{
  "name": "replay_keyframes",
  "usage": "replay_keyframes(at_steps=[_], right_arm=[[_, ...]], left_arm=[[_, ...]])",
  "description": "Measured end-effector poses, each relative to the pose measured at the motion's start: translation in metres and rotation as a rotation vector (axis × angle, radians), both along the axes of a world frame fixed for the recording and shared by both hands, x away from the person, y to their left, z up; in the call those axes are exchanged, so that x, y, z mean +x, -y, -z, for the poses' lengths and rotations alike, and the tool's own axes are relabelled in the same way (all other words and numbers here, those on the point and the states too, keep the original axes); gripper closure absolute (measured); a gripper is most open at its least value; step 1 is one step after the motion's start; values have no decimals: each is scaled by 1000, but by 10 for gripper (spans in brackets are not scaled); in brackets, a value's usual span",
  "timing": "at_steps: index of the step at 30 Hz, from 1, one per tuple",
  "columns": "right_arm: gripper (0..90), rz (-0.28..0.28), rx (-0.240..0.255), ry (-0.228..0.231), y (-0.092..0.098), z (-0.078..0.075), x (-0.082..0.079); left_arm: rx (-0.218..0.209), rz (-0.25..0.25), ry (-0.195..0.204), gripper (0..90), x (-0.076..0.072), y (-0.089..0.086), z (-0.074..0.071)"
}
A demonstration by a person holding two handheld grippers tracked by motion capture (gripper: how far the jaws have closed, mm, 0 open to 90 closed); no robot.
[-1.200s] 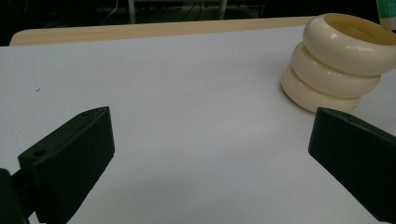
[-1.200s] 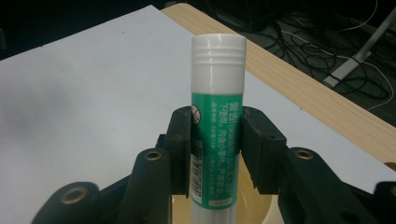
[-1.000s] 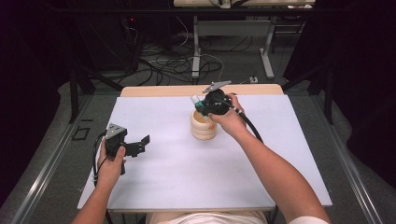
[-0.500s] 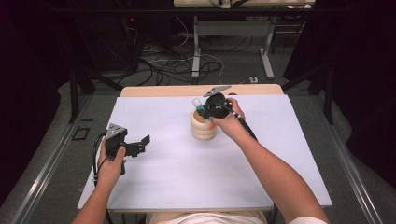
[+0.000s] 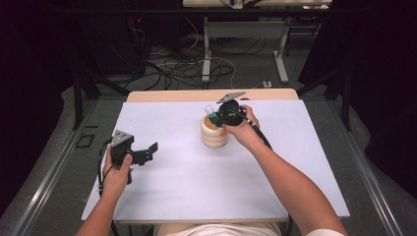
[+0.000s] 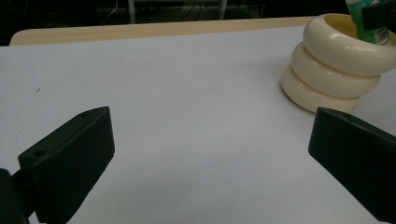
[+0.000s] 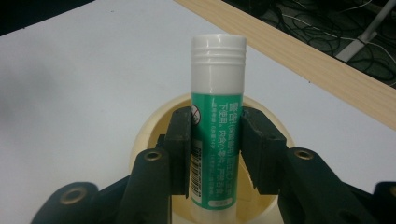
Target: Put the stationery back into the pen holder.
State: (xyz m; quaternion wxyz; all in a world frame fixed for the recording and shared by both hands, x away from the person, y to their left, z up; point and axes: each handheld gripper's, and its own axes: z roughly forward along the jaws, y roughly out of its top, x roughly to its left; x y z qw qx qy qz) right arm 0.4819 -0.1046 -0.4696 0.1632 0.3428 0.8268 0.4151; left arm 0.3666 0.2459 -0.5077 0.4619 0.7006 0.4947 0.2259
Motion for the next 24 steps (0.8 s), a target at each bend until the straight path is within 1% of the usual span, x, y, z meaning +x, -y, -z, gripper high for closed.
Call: replay_keyframes(at_steps=[2, 3, 4, 7, 12, 15, 18, 20, 21, 24], right_arm=[[651, -2, 0, 10, 0, 2, 1], [651, 2, -1, -2, 0, 2, 0], [651, -1, 4, 2, 0, 3, 1], [651, -3, -9, -4, 1, 4, 1], [650, 3, -8, -6, 1, 7, 1], [650, 8, -12, -14, 1, 8, 1], [649, 9, -20, -11, 2, 9, 2], [648, 8, -25, -25, 3, 8, 2], [647, 12, -19, -12, 2, 9, 2], [645, 8, -24, -16, 3, 9, 2]], left_arm=[[0, -1, 0, 3, 0, 0, 0], [0, -1, 0, 3, 0, 0, 0], [0, -2, 1, 3, 0, 0, 0], [-1, -2, 0, 3, 0, 0, 0], [1, 0, 1, 3, 0, 0, 0], [0, -2, -1, 3, 0, 0, 0], [2, 0, 0, 3, 0, 0, 0], [2, -1, 0, 3, 0, 0, 0], [3, 0, 0, 3, 0, 0, 0], [4, -1, 1, 3, 0, 0, 0]])
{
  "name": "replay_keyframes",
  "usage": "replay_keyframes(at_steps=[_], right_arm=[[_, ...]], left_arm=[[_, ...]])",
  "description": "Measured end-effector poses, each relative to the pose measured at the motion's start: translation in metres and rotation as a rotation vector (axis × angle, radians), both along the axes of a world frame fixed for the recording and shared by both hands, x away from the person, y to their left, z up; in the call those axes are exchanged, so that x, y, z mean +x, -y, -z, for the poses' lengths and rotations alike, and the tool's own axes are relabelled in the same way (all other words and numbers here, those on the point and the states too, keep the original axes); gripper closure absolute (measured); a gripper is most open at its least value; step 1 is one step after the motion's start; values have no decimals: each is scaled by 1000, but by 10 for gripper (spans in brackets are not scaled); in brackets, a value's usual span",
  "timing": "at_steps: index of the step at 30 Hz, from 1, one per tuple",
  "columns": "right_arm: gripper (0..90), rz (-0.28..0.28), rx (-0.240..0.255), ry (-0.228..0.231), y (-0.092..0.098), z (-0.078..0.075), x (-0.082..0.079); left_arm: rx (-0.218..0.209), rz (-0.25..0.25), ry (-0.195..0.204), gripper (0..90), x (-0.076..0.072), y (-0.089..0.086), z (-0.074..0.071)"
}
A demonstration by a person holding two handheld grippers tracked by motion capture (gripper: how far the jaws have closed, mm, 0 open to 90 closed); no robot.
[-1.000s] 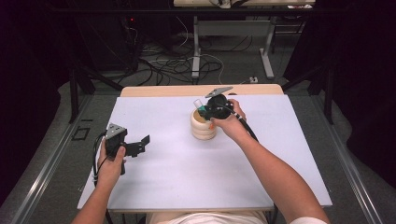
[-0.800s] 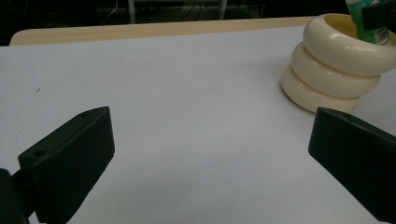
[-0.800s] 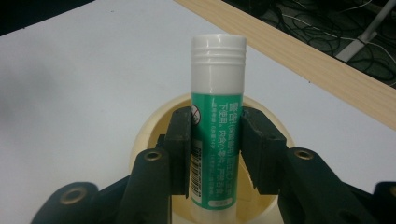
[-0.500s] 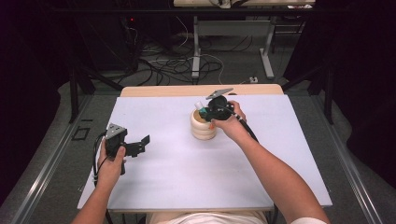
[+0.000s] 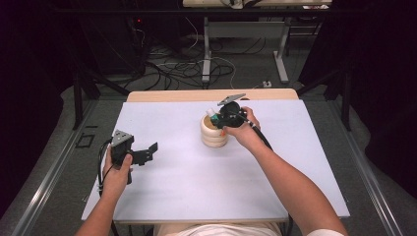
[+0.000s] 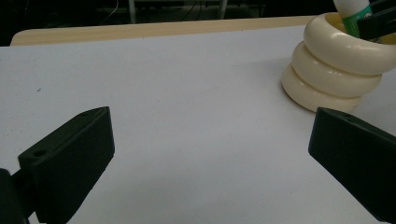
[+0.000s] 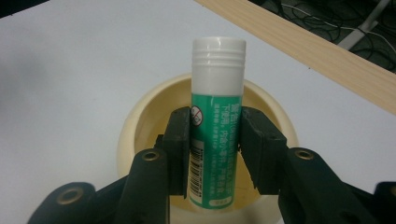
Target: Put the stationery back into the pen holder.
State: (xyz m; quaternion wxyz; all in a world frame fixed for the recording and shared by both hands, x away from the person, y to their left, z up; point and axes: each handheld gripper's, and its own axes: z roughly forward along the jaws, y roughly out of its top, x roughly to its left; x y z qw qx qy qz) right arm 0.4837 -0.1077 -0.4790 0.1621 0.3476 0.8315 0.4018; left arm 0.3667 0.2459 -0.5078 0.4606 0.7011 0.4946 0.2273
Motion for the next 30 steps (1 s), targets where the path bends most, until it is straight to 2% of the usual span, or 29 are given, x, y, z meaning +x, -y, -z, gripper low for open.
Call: replay_keyframes(at_steps=[3, 19, 25, 30], right_arm=[[628, -1, 12, 8, 1, -1, -1], [365, -5, 72, 27, 2, -11, -11], [278, -5, 77, 23, 6, -15, -17], [248, 7, 75, 35, 11, -20, -23]], left_arm=[[0, 0, -1, 3, 0, 0, 0], [4, 3, 1, 3, 0, 1, 0], [3, 1, 2, 3, 0, 0, 0], [5, 2, 1, 3, 0, 1, 0]])
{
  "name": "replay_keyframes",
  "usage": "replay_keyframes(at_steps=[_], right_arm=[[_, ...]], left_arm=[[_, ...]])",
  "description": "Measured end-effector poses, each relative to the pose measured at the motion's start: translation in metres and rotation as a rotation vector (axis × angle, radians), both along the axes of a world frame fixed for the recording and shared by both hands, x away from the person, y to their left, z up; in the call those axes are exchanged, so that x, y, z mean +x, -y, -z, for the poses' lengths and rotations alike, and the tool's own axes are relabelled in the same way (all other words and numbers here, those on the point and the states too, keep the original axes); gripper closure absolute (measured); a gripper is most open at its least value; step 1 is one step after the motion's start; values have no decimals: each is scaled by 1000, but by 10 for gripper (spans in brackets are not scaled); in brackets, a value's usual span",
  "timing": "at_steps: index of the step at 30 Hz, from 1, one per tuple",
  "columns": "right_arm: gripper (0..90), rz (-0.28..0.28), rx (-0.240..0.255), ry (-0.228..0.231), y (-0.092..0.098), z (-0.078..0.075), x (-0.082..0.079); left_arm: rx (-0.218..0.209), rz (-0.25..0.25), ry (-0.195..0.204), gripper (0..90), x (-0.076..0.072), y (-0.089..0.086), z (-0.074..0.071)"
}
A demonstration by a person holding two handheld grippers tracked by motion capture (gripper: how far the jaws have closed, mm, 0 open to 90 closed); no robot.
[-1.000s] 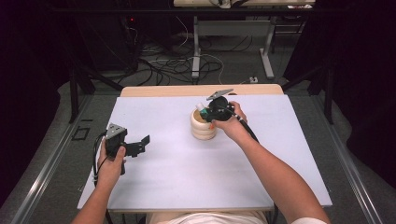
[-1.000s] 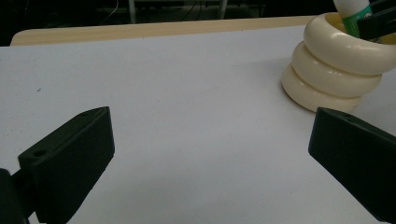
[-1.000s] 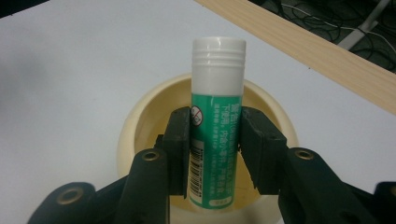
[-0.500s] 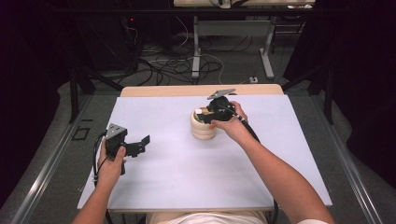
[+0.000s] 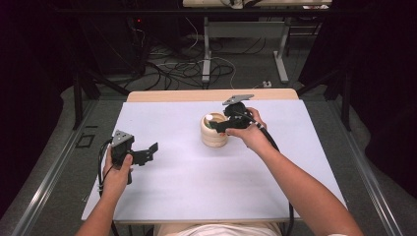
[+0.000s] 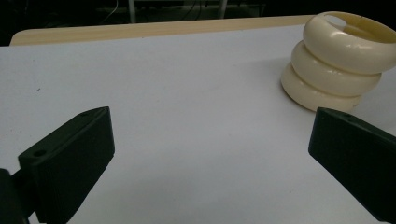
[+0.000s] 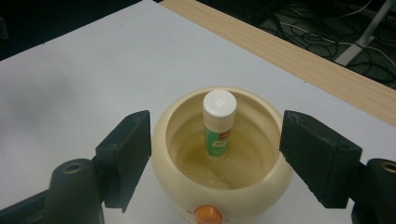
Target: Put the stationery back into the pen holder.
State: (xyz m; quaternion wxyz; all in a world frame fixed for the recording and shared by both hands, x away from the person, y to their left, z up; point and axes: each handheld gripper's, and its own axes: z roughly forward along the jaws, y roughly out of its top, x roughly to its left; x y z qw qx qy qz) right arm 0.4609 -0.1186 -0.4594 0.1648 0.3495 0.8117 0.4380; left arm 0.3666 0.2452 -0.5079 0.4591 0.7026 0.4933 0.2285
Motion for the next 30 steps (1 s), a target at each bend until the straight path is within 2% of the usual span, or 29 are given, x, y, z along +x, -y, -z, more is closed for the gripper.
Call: replay_keyframes(at_steps=[9, 13, 17, 27, 30], right_arm=[[238, 33, 15, -6, 11, -6, -11], [202, 39, 26, -2, 19, -8, -16], [158, 40, 27, 12, 26, -9, -21], [143, 79, 13, 70, 46, -7, -34], [118, 99, 21, 68, 54, -5, -38]], left_arm=[[4, -2, 4, 3, 0, 0, 0], [-3, -3, 3, 3, 0, 0, 0], [-1, -3, 2, 3, 0, 0, 0], [-5, -6, 1, 3, -1, 0, 0], [-6, -7, 1, 3, -1, 0, -1]])
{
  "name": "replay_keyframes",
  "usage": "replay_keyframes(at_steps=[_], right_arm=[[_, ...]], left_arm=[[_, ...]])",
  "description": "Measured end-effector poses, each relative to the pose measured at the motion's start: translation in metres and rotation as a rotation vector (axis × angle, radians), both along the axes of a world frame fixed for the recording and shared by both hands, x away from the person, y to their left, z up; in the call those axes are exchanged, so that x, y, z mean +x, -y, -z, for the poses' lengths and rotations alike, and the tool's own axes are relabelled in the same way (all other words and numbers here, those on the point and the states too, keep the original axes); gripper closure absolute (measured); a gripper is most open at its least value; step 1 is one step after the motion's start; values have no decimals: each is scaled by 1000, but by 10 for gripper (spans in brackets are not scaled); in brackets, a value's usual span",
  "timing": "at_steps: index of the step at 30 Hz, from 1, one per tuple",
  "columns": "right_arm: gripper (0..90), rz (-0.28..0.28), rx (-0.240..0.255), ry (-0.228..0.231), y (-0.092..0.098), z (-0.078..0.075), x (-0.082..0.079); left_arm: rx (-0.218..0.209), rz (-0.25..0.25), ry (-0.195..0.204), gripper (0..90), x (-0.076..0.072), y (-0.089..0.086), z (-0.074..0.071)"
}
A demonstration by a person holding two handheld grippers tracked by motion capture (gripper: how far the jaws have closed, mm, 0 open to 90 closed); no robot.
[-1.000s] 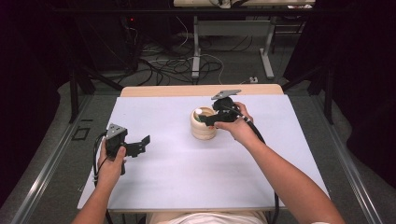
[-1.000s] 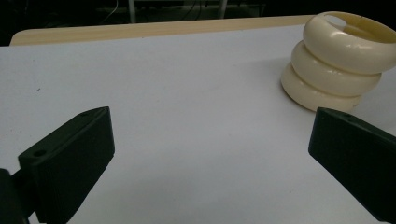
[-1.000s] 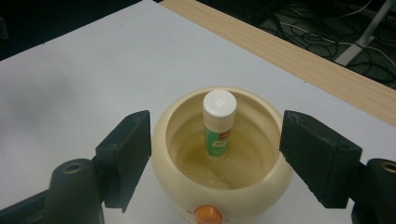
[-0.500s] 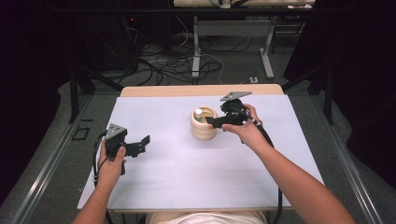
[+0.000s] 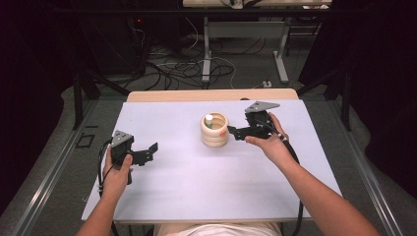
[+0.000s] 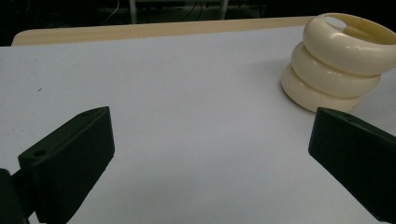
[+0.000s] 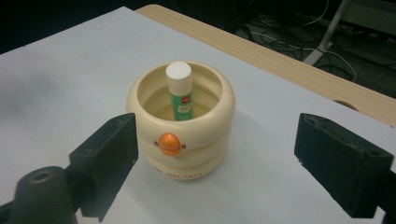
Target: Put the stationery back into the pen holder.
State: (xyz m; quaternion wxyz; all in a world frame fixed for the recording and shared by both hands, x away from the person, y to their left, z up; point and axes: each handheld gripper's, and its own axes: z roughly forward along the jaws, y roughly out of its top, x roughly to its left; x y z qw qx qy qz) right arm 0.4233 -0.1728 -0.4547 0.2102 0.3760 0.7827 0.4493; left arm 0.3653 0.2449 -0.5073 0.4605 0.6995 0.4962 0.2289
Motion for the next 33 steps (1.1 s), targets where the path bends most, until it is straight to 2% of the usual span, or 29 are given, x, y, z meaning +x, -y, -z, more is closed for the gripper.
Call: replay_keyframes(at_steps=[6, 11, 16, 26, 33], right_arm=[[55, 27, 13, -8, 18, 11, -6], [53, 68, 48, -26, 32, 21, -10], [37, 120, 69, -23, 47, 33, -12], [36, 215, 68, -16, 75, 62, -8], [40, 281, 58, -17, 90, 73, -4]], left_arm=[[1, 0, 0, 3, 0, 0, 0], [1, 1, 0, 3, 0, 0, 0], [2, 1, -1, 3, 0, 1, 0], [6, 2, -3, 3, 0, 1, 1], [7, 3, -2, 3, 0, 1, 1]])
